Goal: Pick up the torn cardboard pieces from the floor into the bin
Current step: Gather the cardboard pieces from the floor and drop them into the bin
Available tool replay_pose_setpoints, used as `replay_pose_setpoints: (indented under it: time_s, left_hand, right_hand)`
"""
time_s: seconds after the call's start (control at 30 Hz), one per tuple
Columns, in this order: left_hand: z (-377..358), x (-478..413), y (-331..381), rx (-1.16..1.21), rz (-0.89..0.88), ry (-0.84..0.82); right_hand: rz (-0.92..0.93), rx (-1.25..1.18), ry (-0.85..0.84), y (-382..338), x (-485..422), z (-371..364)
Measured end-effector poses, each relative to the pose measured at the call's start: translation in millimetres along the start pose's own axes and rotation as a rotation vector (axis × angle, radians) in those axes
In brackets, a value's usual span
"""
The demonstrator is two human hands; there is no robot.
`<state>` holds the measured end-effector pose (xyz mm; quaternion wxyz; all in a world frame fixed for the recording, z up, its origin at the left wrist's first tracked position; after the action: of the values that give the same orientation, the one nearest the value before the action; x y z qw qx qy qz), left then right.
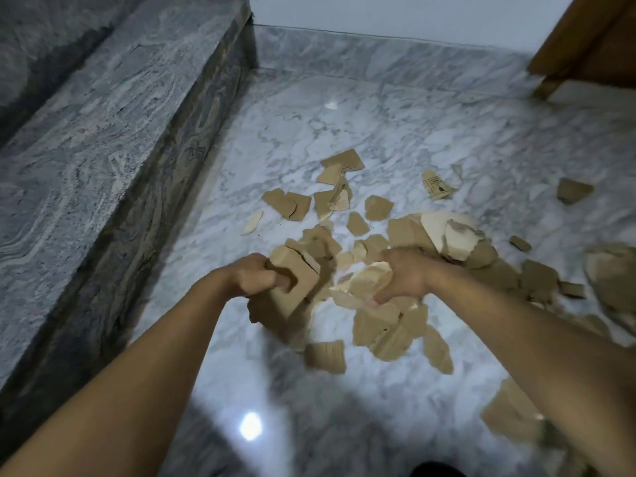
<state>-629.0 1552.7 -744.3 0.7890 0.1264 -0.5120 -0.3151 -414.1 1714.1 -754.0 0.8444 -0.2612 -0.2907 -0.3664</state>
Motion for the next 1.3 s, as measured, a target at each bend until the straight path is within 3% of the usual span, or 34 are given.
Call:
replay_pose_setpoints:
  time_s: [0.1, 0.27, 0.4, 0.5, 0.83, 1.03, 1.2, 1.3]
  left_hand:
    - [-44, -11, 28, -0.15, -0.033, -0.154]
    - [-116, -5, 28, -0.494, -0.077, -0.313]
    - [-158, 12, 19, -0.912, -0.262, -0.184]
    - [-171, 18, 22, -1.032, -0.32, -0.042]
    - [-169, -4, 16, -0.97, -0.204, 0.018]
    - [-173, 0, 1, -0.912, -0.158, -0.088]
    - [-145, 9, 6, -0.621, -0.169, -0.148]
    - [-91, 1, 0, -0.447, -0.102, -0.05]
  right_hand:
    - [-0.053, 0.141, -0.154, 27, 4, -34]
    - [0.062, 0.298, -0.094, 22, 23, -67]
    - [0.15, 0.336, 0.048, 11, 34, -77]
    - [0.139, 0.301, 0.121, 12, 34, -78]
    - [-0.028, 0.256, 0.098, 23, 23, -77]
    - [-0.025, 0.105, 0.06, 30, 21, -84]
    - [-0.049, -0.039, 0.002, 39, 21, -87]
    - [-0.028, -0.171, 0.075, 39, 15, -57]
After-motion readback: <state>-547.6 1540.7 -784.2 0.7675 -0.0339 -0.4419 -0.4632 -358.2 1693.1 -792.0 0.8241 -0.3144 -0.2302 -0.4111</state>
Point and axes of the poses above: each hand's wrist, its own x-axis away from the middle knuckle, its own z-axis out of the back of the hand, y = z × x, the point moved 8 cm from there along -x, towards the middle knuckle, and after that the axes turned 2 degrees about x, right-handed, at the moved point
